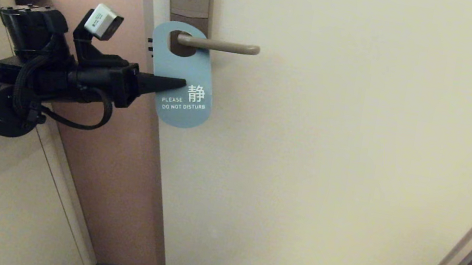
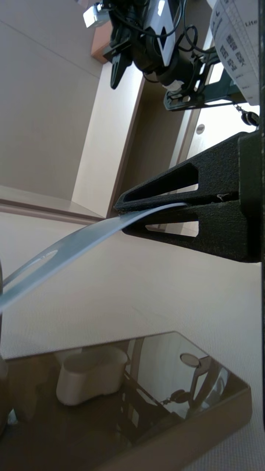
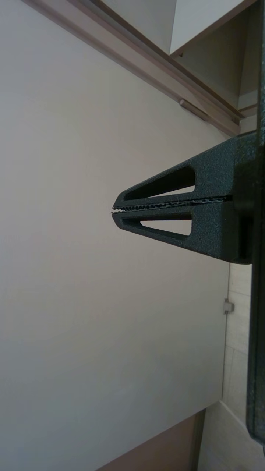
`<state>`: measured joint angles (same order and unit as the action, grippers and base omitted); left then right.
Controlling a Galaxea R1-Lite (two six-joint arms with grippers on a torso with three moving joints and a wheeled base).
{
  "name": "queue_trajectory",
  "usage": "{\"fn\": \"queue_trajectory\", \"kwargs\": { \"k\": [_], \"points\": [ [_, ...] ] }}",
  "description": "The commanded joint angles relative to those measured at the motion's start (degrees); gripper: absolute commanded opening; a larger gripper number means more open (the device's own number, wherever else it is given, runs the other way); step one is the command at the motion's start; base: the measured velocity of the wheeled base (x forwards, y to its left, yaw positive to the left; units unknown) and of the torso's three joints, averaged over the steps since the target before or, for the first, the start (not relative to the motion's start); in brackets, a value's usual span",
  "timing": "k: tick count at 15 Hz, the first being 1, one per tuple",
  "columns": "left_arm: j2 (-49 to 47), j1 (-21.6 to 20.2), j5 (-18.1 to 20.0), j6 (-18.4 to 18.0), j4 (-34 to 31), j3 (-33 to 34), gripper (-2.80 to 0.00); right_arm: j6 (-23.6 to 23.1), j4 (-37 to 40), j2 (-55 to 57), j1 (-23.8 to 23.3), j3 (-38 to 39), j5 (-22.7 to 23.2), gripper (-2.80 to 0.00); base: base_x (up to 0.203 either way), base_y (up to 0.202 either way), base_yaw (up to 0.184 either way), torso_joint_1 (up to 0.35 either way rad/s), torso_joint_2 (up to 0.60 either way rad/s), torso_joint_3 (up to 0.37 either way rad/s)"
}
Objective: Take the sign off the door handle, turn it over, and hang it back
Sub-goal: Take down the sign
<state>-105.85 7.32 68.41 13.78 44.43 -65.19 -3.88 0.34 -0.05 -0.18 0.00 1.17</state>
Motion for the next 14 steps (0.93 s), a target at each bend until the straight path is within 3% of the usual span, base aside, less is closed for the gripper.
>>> {"fn": "queue_trajectory", "kwargs": {
  "k": [1, 8, 14],
  "points": [
    [1.0, 0.2, 0.3, 0.1, 0.3, 0.6, -2.8, 0.0, 0.0, 0.0, 0.0, 0.0, 0.1, -2.8, 0.0, 0.0, 0.0, 0.0, 0.0, 0.0],
    [3.2, -0.1, -0.6, -0.1, 0.6, 5.5, -2.8, -0.1, 0.0, 0.0, 0.0, 0.0, 0.1, -2.8, 0.0, 0.0, 0.0, 0.0, 0.0, 0.0],
    [3.7, -0.4, -3.7, -0.2, 0.5, 5.3, -2.8, -0.1, 0.0, 0.0, 0.0, 0.0, 0.1, -2.8, 0.0, 0.0, 0.0, 0.0, 0.0, 0.0]
  ]
}}
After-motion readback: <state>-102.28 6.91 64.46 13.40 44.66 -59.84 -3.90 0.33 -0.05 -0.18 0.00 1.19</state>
